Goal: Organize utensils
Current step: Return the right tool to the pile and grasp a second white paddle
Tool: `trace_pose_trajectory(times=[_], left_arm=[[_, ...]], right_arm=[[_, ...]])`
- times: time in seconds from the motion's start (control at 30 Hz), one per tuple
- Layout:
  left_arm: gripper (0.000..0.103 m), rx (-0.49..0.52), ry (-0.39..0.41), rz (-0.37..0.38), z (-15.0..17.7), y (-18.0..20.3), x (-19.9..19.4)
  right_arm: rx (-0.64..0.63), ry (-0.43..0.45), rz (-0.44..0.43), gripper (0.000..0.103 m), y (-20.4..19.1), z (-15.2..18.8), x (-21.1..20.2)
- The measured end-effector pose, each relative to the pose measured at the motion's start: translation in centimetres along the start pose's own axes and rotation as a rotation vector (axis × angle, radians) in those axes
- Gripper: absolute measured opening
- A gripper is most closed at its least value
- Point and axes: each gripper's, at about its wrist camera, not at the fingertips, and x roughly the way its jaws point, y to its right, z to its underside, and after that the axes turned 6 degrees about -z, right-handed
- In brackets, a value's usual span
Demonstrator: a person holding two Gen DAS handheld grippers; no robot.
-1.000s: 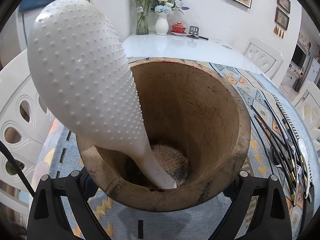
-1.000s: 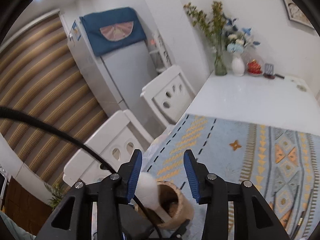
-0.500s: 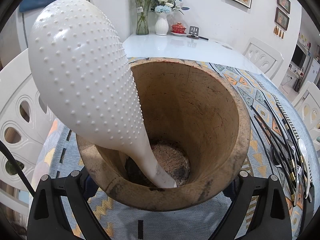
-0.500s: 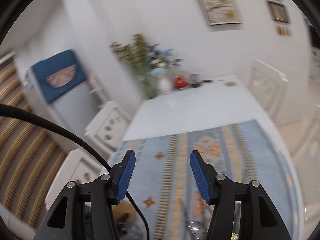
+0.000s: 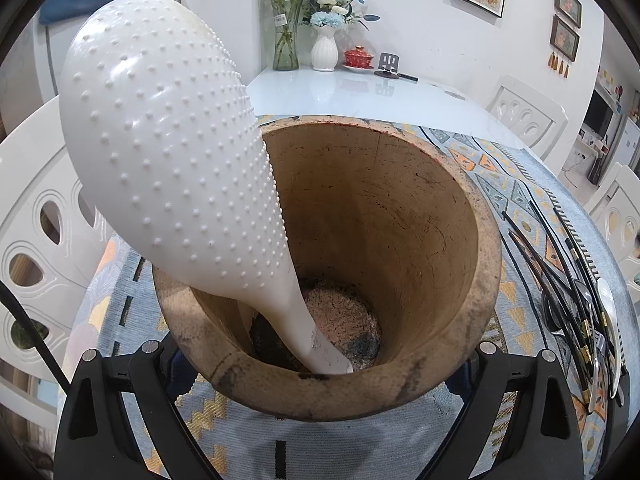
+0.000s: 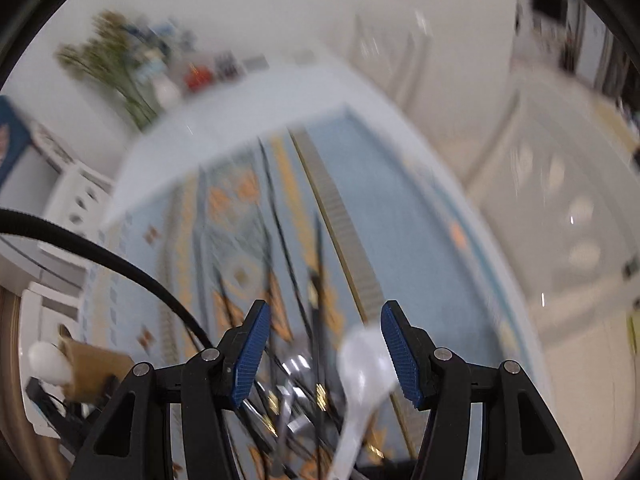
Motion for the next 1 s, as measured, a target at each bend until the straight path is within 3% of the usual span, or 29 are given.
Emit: trace_pose_trajectory(times=[0.1,0.27,0.5,0.7,0.77,0.83,1.0], left_arm=[[0.095,0.0,0.0,0.001,0.0,0.0,0.0],[0.095,-0.003,-0.007,0.003,0.1,0.0,0.2],[0.095,-0.007,-0.022,0.005,0.2,-0.2,0.5],[0.095,-0.009,-0.024,0.004,0.2,-0.1,0.5],[0.095,-0.01,-0.025,0.006,0.1,-0.1,0.5],[0.095,-0.009,-0.026,0.006,0.1,0.0,0.5],[0.095,-0.009,-0.026,0.006,0.1,-0.2,0.5]], right_arm=[[0.093,-0.104,-0.006,0.045,2.9,1.1,3.1],[0.227,-0.229,-0.058,0.044,6.4,2.5,6.3],[0.252,-0.244,-0.054,0.044,7.5,2.8,6.9],[0.204,-0.23,0.01,0.043,6.6,2.3,7.3],[0.174,-0.218,0.052,0.031,6.1,2.2,7.1],[0.167,-0.208,0.028,0.015,5.5,2.2,7.1],[0.179,-0.21,-0.008,0.008,5.1,1.9,5.8]])
